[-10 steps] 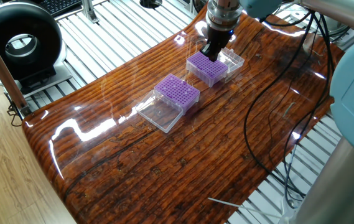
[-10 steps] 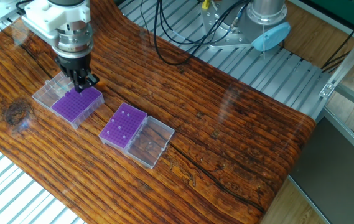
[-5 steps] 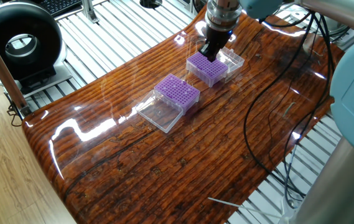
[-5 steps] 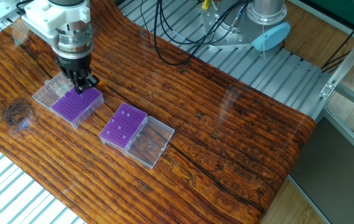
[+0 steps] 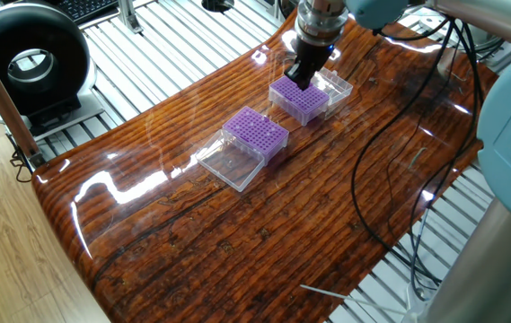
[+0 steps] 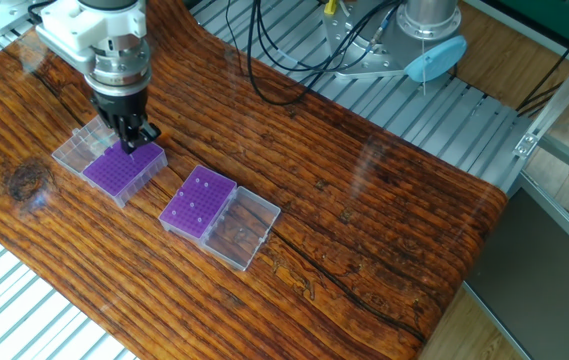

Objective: Transfer all small pipette tips from one holder to another

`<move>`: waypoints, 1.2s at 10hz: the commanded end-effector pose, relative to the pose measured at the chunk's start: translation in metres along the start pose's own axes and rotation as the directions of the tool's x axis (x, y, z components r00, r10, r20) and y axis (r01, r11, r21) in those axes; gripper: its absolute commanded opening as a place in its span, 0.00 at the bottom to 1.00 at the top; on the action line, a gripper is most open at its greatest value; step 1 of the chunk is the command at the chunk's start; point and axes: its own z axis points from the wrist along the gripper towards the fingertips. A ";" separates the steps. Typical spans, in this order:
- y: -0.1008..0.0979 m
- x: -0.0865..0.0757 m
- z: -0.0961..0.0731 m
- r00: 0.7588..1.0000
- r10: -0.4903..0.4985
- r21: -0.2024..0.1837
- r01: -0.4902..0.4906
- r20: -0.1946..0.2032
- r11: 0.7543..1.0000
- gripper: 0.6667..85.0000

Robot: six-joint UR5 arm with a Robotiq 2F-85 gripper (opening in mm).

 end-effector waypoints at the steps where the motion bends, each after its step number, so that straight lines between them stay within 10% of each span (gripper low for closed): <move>1: 0.004 -0.005 0.000 1.000 0.018 -0.020 -0.018 0.017 1.000 0.01; 12: 0.015 -0.019 0.003 0.997 0.050 -0.062 -0.046 0.060 0.997 0.01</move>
